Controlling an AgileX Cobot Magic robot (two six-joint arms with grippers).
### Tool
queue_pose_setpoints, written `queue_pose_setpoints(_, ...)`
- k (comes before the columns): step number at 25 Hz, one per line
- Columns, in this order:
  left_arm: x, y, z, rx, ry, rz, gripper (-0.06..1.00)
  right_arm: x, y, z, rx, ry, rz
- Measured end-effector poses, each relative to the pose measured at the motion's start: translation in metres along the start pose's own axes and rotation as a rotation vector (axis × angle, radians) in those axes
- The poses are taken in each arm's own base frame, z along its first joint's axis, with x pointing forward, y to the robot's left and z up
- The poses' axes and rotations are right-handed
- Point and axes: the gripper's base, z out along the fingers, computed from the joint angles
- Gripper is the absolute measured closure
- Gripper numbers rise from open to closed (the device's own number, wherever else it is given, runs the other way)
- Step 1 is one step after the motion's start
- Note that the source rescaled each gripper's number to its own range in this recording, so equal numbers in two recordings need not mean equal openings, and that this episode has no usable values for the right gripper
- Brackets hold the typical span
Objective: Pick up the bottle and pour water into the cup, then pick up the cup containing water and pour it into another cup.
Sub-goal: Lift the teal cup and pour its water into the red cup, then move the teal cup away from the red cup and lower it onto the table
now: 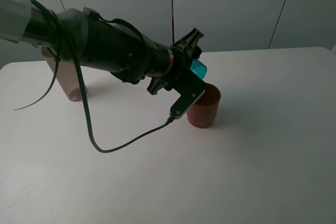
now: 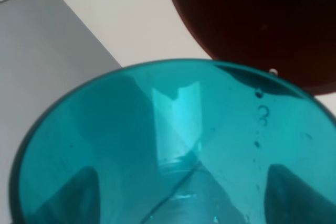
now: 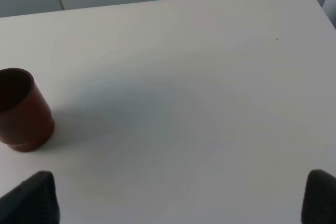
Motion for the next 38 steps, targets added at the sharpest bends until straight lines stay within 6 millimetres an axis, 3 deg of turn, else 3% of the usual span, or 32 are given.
queue_pose_setpoints(9,-0.003,0.000,0.000,-0.001,-0.031,-0.022,0.79,0.000,0.000,0.000,0.000,0.000,0.000)
queue_pose_setpoints(19,0.002,-0.003,0.002,0.021,-0.071,-0.431,0.79,0.000,0.000,0.000,0.000,0.000,0.000)
queue_pose_setpoints(26,0.032,-0.006,0.000,0.043,-0.104,-0.810,0.79,0.000,0.000,0.000,0.000,0.000,0.000)
queue_pose_setpoints(32,0.075,-0.009,-0.005,-0.020,-0.176,-1.158,0.79,0.000,0.000,0.000,0.000,0.000,0.000)
queue_pose_setpoints(38,0.108,-0.035,-0.009,-0.101,-0.267,-1.413,0.79,0.000,0.000,0.000,0.000,0.000,0.000)
